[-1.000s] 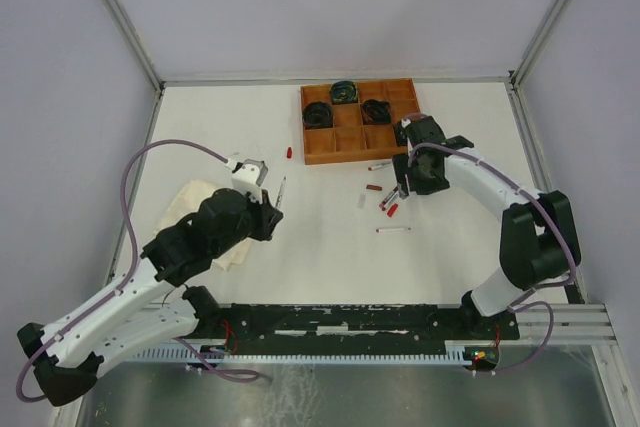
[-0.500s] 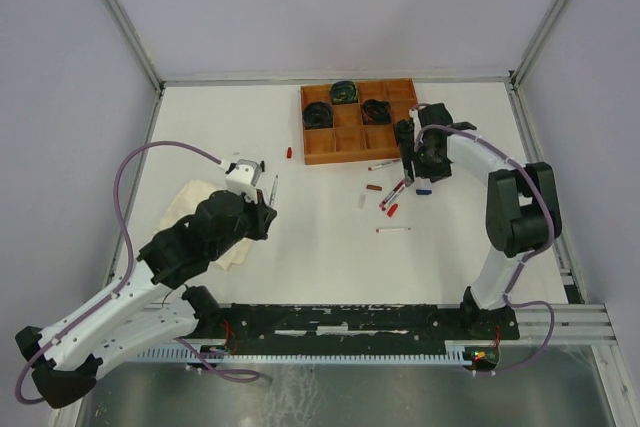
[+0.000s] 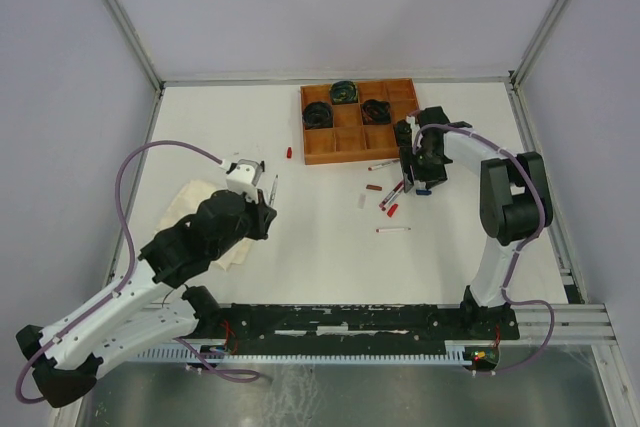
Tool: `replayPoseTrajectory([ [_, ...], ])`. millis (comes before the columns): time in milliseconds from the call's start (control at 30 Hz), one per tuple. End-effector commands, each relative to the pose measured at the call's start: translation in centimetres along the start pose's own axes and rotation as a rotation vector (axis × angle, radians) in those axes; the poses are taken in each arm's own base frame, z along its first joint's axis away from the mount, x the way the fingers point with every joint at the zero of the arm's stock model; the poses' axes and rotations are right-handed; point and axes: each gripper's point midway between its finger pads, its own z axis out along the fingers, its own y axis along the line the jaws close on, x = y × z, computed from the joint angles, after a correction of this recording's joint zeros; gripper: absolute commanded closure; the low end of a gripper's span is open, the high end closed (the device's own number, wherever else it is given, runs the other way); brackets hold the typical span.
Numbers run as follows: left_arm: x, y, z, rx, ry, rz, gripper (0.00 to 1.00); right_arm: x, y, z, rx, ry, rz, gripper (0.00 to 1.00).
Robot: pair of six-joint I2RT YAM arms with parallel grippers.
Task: Insert the pens into the pen caps
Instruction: Insert the pen cap onto the pen.
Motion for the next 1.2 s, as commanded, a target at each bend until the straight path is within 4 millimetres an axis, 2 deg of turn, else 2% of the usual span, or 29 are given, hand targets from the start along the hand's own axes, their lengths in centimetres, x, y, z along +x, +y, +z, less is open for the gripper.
replayPoseTrajectory([
  [0, -0.4, 0.2, 0.1, -0.017, -0.017, 0.006, 0.97, -0.6, 0.4, -0.7, -0.032, -0.005, -0.010, 0.31],
  [433, -0.2, 0.2, 0.5, -0.020, -0.008, 0.010, 0.97, 1.8, -0.7, -1.4, 0.030, 0.059, 0.020, 0.45],
  [833, 0.0, 0.2, 0.7, -0.022, -0.002, 0.013, 0.97, 1.7, -0.6, -0.6, 0.030, 0.074, 0.033, 0.60],
  [1033, 0.0, 0.1, 0.7, -0.018, -0.001, 0.014, 0.97, 1.7, -0.8, -0.5, 0.046, 0.065, 0.046, 0.72],
  [1167, 0.0, 0.1, 0.9, -0.019, 0.002, 0.015, 0.97, 1.5, -1.0, -0.4, 0.054, 0.059, 0.049, 0.71],
])
